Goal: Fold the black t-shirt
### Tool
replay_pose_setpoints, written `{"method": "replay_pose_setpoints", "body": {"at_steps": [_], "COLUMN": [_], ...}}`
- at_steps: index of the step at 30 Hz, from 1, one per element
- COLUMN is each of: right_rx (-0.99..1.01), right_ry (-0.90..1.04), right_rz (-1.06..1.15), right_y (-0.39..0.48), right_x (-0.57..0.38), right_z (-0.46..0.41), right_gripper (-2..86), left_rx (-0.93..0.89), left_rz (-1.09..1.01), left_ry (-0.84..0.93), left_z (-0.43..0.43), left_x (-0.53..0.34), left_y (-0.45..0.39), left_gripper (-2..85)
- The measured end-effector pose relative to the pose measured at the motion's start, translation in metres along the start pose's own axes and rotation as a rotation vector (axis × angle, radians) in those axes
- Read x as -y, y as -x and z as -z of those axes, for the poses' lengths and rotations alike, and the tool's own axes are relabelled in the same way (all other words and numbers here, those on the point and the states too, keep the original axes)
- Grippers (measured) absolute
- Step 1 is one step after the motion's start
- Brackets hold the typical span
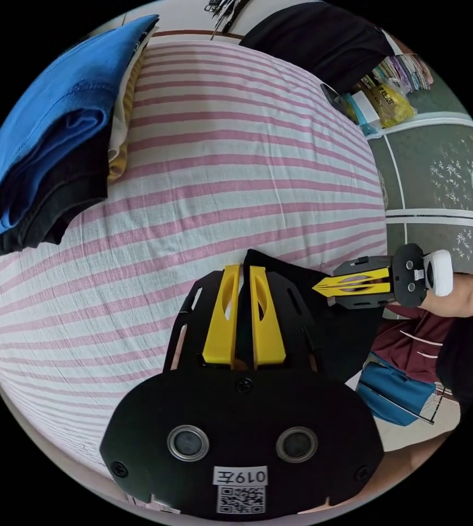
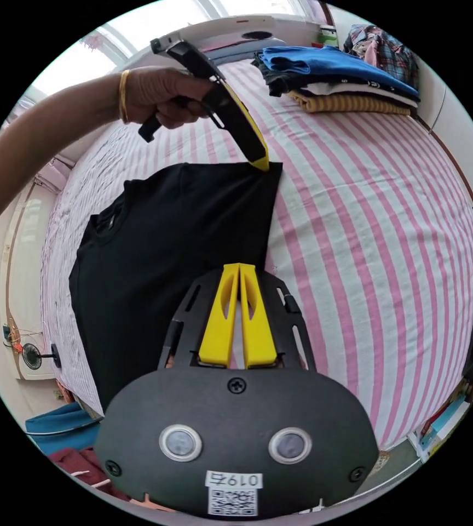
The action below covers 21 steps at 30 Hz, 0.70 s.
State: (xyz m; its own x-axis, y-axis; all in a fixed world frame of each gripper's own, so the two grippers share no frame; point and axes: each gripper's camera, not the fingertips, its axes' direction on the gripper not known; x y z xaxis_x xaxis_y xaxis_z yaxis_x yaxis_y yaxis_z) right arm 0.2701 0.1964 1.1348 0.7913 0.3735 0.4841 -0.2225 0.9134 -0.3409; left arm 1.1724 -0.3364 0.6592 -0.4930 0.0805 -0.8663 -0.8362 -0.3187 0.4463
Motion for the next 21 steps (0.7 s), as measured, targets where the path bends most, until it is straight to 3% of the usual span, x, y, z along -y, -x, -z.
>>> {"method": "replay_pose_setpoints", "body": {"at_steps": [6, 15, 18, 20, 21], "right_rx": [-0.006, -0.081, -0.154, -0.161, -0.122], "right_ry": [-0.007, -0.102, -0.169, -0.182, -0.173], "right_rz": [0.0, 0.046, 0.136, 0.204, 0.25], "right_y": [0.004, 0.015, 0.029, 0.038, 0.043], "right_x": [0.02, 0.048, 0.065, 0.081, 0.095], "right_z": [0.006, 0.037, 0.058, 0.065, 0.067], "right_gripper": [-0.8, -0.9, -0.8, -0.6, -0.3], "left_rx": [-0.012, -0.116, -0.059, 0.021, 0.07], "left_rz": [0.003, 0.0, 0.076, 0.217, 0.256], "left_ry": [0.019, -0.146, -0.338, -0.596, -0.64], "left_z": [-0.01, -0.037, -0.041, -0.044, -0.047], "left_x": [-0.027, -0.108, -0.165, -0.239, -0.258], "left_y": [0.011, 0.006, -0.009, -0.03, -0.037], "left_gripper": [1.5, 0.7, 0.6, 0.6, 0.6]}}
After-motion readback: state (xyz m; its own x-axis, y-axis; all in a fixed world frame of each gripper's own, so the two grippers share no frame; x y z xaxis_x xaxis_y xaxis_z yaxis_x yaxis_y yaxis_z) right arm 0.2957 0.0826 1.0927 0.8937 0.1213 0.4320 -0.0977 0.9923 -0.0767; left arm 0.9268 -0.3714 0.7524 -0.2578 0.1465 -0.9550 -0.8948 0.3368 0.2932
